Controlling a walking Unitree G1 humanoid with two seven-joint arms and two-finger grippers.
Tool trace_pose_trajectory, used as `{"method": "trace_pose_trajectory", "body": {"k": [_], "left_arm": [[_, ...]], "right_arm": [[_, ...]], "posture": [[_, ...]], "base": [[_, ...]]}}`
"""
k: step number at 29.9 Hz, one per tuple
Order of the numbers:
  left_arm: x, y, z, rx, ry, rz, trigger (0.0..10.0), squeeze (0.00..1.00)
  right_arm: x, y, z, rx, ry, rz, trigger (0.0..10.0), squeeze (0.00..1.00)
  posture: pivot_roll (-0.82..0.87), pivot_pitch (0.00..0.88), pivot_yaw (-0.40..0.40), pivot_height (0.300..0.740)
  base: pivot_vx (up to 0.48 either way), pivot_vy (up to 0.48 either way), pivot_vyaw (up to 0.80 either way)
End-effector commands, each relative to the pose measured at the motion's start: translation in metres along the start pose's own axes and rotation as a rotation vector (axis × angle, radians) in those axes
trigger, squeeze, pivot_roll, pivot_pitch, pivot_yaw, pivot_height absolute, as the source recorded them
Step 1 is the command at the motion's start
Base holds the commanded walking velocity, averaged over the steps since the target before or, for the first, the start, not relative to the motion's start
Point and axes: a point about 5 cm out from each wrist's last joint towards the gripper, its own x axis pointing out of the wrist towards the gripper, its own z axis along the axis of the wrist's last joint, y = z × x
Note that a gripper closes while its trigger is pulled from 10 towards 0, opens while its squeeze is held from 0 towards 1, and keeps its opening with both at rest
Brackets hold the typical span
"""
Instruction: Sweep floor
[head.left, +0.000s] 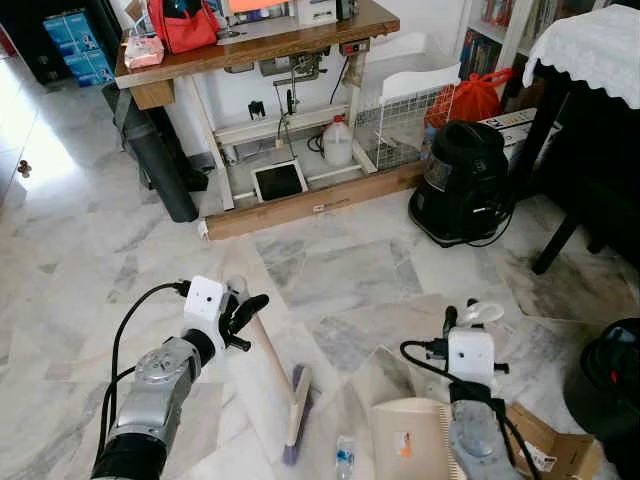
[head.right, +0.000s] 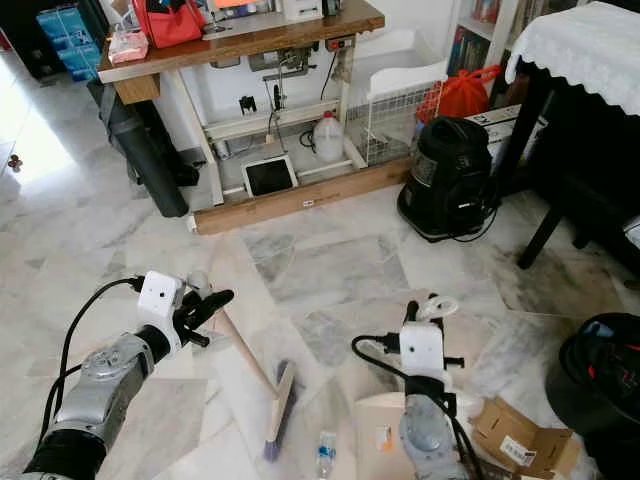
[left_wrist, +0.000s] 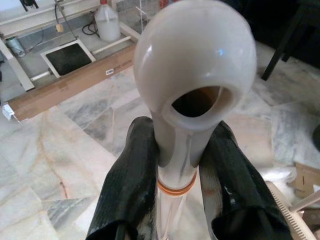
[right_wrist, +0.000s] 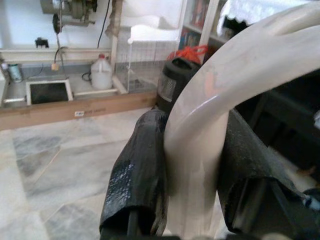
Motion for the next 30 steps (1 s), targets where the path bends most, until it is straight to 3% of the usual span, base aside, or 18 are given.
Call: {"method": "trace_pose_trajectory", "body": {"k": [1,4,13,19,30], "left_arm": [[-0.005,0.008,-0.013,0.036,0.087,0.050,10.0,0.00],[-0.006,0.013,-0.017,0.069,0.124,0.092,10.0,0.00],[-0.009,0.012,-0.033,0.138,0.269,0.076,10.0,0.00],[-0.010,0.005,-0.044,0.126,0.349,0.054,10.0,0.00],[-0.007,-0.003,-0.049,-0.056,0.485,-0.034,10.0,0.00]], "right_arm": [[-0.019,0.014,-0.020,0.003,0.128,0.071,10.0,0.00],[-0.020,0.017,-0.021,0.017,0.137,0.083,10.0,0.00],[-0.020,0.020,-0.022,0.016,0.154,0.109,10.0,0.00],[-0.016,0.017,-0.021,0.015,0.151,0.106,10.0,0.00],[-0.011,0.011,-0.020,0.010,0.147,0.093,10.0,0.00]], "posture": [[-0.02,0.069,0.116,0.740],[-0.02,0.069,0.115,0.740],[-0.02,0.068,0.113,0.740],[-0.02,0.067,0.110,0.740],[-0.02,0.066,0.109,0.740]], "base": [[0.000,0.000,0.00],[0.000,0.000,0.00],[0.000,0.000,0.00],[0.000,0.000,0.00],[0.000,0.000,0.00]]}}
